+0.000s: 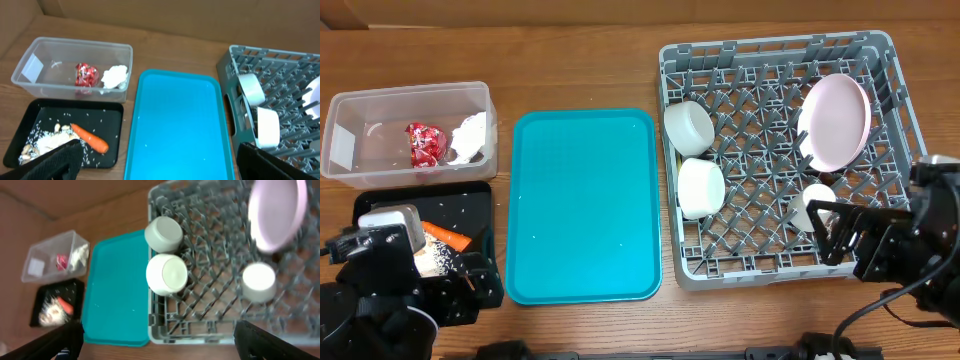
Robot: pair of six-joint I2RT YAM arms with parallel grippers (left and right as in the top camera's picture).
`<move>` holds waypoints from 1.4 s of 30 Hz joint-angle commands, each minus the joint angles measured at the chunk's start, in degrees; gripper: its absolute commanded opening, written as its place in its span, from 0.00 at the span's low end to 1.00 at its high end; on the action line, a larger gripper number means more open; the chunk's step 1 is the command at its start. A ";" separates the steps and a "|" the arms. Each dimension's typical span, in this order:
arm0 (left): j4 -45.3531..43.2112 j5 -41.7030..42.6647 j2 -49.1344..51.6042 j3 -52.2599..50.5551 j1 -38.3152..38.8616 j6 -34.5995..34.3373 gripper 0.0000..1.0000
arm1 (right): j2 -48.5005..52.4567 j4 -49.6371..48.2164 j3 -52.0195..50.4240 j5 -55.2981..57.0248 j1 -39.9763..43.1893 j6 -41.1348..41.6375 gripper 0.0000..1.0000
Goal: Sort waste into correct bins and load items into the dishwasher rack
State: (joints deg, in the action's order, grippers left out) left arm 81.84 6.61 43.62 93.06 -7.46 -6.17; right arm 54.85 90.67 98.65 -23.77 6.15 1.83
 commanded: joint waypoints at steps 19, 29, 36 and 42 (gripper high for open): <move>1.09 -0.87 -0.15 0.33 0.35 0.61 1.00 | -31.41 -58.64 -63.36 -1.99 -9.05 -25.57 1.00; 1.09 -0.87 -0.15 0.33 0.35 0.61 1.00 | -50.73 -66.69 -85.59 2.43 -9.05 -14.97 1.00; 1.09 -0.87 -0.15 0.33 0.35 0.61 1.00 | -54.69 -75.08 -93.20 2.95 -9.03 -13.57 1.00; 1.09 -0.87 -0.15 0.33 0.35 0.61 1.00 | -54.69 -87.71 -98.20 2.47 -9.05 -13.66 1.00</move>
State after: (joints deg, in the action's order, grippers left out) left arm 83.00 6.20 43.62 93.06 -7.46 -6.17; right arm 0.82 4.29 1.93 -21.61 -2.68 -12.67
